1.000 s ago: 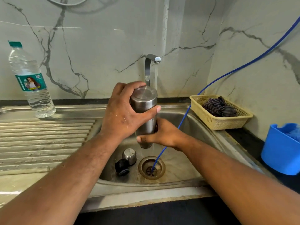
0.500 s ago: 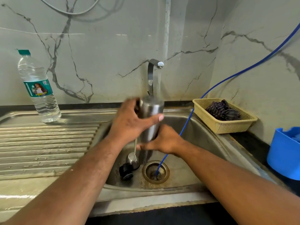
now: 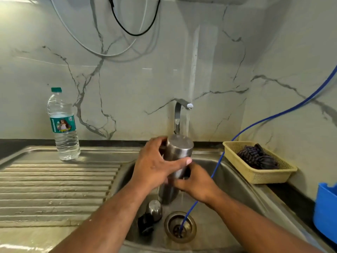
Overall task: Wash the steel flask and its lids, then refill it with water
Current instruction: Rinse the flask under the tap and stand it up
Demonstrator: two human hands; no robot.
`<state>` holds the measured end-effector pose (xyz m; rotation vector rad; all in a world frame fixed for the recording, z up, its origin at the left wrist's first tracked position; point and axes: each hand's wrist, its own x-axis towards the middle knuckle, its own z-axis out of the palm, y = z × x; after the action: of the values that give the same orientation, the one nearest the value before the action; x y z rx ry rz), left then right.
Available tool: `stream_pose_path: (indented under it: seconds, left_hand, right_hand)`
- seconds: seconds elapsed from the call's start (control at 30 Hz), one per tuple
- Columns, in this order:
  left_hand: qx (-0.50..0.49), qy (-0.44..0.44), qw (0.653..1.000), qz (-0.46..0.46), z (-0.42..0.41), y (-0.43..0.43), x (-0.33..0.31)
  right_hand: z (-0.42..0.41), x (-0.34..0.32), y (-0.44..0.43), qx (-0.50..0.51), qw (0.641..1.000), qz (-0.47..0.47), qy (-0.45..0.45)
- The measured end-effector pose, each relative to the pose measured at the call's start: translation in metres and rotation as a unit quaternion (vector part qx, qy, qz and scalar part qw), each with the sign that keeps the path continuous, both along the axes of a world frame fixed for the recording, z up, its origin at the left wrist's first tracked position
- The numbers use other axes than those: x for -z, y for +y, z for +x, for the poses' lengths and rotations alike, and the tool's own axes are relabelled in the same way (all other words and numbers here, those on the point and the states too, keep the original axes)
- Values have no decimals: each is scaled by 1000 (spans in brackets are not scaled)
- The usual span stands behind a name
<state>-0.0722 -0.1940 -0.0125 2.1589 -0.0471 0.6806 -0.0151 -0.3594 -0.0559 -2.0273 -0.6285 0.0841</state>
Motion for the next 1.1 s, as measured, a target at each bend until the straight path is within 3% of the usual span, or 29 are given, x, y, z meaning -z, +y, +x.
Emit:
stream_pose_path:
  seconds: [0.07,0.17,0.33,0.5,0.67,0.77,0.97,1.1]
  left_hand:
    - [26,13,1000,3,-2,-2,-4]
    - [67,107,992,-21,-4,4,11]
    - [26,7,999,-30,-10,-4,-13]
    - [99,116,987,42,-13,4,-4]
    - [4,81,990,116,-23,87,-3]
    - [-56,69,991,100,-29,145,12]
    - [-117,108,981,107,-13,190,15]
    - [-119,151,977,90,-6,200,35]
  right_hand:
    - [-3,-6,-1,-3,1000,-2,-11]
    - [-7,3,-4,-10,991,-131,23]
    - [-7,-11,-3,11,999,-20,-22]
    - [-9,-4,-14,1,992,-120,35]
    - [-13,-21,-11,54,997,-50,14]
    - [-16,-39,8,62,998,1,5]
    - [29,-93,105,39,999,31,-19]
    - [57,-111,184,13,1000,-3,-27]
